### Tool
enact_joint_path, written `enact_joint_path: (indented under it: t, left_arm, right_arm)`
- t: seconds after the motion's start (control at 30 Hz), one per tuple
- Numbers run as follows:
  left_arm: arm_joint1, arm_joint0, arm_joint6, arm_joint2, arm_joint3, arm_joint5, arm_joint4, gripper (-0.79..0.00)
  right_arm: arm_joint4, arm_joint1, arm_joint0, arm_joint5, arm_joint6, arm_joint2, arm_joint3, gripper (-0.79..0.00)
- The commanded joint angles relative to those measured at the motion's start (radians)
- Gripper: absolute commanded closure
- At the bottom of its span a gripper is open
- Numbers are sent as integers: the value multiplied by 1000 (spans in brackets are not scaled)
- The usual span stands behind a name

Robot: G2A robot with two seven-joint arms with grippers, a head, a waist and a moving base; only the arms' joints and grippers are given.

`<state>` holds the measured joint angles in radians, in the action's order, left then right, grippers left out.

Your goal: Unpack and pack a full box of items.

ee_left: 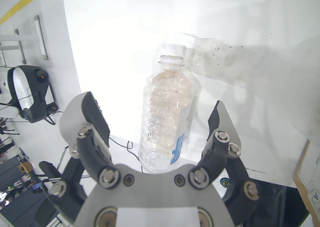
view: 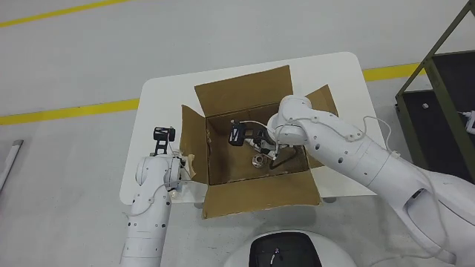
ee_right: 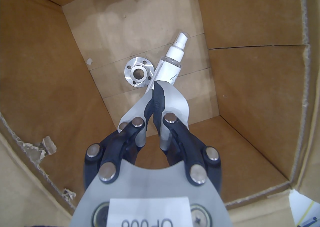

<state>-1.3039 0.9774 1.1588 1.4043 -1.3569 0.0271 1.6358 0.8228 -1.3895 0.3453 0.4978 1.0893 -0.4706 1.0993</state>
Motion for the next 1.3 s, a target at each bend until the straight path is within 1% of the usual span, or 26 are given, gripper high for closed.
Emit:
enact_joint_path:
  t: [0.0,0.1,0.23,0.27,0.3,0.37,0.5,0.6,0.67,0.77,0.83,0.9,1.17,1.27]
  left_arm:
    - [0,0,0,0,0,0,0,-785]
    - [0,0,0,0,0,0,0,-785]
    - [0,0,0,0,0,0,0,-785]
    - [0,0,0,0,0,0,0,-785]
    - [0,0,0,0,0,0,0,-785]
    - [0,0,0,0,0,0,0,-785]
    - [0,0,0,0,0,0,0,-785]
    - [0,0,0,0,0,0,0,-785]
    - [0,0,0,0,0,0,0,-785]
    - [0,0,0,0,0,0,0,-785]
    - [0,0,0,0,0,0,0,-785]
    - [0,0,0,0,0,0,0,-785]
    - [0,0,0,0,0,0,0,-785]
    - [0,0,0,0,0,0,0,-785]
  right_arm:
    - [9,0,9,-6,-17,0,6,0]
    - [53,-2,20,-39,-20,6,18,0]
    - [56,-22,21,-54,-4,29,7,-9]
    - [59,-29,17,-56,3,35,-3,-117]
    - [58,-35,13,-59,6,40,-13,-179]
    - [53,-47,6,-53,-2,45,-43,-268]
    - [47,-66,-7,-40,-16,51,-100,-296]
    - [45,-76,-16,-28,-26,50,-137,-339]
    - [45,-83,-19,-23,-28,52,-157,-323]
    - [45,-94,-19,-20,-31,57,-190,-320]
    - [46,-103,-18,-18,-37,61,-209,-320]
    - [49,-111,-18,-14,-49,65,-228,-339]
    - [55,-144,-22,-14,-77,75,-303,-299]
    - [59,-156,-24,-22,-94,75,-325,-299]
